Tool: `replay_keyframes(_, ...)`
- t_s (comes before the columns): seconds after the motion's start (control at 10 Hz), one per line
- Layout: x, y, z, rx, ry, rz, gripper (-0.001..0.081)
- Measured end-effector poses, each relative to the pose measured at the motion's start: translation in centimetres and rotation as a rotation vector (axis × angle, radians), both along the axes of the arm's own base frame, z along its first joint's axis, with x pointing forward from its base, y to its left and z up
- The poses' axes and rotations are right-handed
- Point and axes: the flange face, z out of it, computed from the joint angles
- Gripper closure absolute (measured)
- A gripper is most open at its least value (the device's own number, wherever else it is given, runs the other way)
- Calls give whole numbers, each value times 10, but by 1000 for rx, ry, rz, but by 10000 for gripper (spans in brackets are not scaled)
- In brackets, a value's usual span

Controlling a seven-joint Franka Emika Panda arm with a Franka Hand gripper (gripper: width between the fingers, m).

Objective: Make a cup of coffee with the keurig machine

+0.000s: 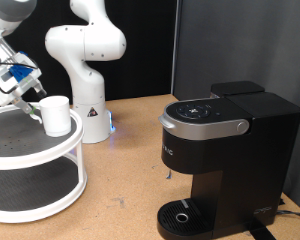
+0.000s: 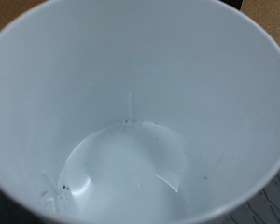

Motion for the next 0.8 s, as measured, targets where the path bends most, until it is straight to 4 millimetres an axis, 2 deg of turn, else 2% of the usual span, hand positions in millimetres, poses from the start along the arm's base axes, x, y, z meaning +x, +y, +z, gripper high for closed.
replay_keyframes(0.8, 9, 1, -10, 5, -34, -13, 1)
